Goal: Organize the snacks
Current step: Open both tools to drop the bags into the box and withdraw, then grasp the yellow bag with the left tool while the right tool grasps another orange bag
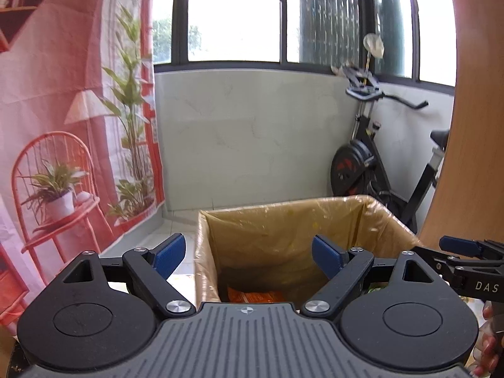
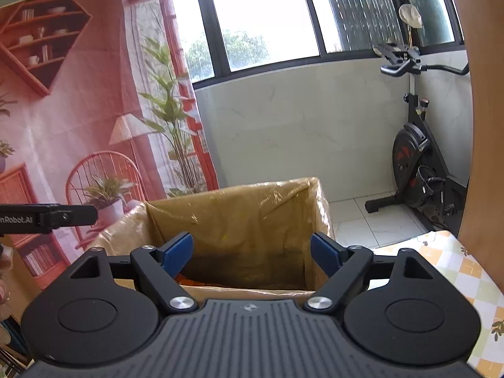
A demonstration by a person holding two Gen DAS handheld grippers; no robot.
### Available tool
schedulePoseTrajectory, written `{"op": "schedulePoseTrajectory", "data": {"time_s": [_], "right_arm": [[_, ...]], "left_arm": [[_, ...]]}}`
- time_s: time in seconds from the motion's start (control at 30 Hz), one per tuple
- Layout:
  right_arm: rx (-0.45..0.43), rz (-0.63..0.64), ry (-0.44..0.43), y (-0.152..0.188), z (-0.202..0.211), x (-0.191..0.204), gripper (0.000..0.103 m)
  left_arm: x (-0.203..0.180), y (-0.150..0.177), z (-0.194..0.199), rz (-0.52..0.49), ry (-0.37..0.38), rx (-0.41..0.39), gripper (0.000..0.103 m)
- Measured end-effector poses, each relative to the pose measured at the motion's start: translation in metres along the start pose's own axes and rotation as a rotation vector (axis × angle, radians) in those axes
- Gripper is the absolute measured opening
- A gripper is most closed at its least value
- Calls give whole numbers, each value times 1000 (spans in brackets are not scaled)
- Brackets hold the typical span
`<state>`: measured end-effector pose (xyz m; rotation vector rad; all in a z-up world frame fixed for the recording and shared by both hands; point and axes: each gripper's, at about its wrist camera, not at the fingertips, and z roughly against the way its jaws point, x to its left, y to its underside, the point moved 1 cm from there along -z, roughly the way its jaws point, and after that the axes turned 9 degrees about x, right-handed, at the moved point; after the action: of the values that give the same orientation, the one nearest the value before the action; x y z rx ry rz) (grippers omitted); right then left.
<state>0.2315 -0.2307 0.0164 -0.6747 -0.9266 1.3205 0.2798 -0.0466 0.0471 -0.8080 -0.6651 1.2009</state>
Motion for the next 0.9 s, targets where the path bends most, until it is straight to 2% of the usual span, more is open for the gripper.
{"op": "schedulePoseTrajectory", "data": {"time_s": [0.23, 0.5, 0.6, 0.77, 0.9], "right_arm": [[-22, 9, -2, 3, 40, 9, 84], [-33, 27, -32, 24, 79, 17, 84], [-37, 62, -27, 36, 85, 18, 84], [-25, 103, -10, 62, 86, 17, 84], [-1, 148, 17, 90, 77, 17, 84]], "left_arm": [[6, 8, 44, 11, -17, -24, 89], [19, 37, 78, 0, 3, -42, 90], [21, 53, 78, -17, 12, -39, 91], [20, 94, 67, -8, 81, -40, 94], [11, 128, 40, -4, 120, 22, 94]]}}
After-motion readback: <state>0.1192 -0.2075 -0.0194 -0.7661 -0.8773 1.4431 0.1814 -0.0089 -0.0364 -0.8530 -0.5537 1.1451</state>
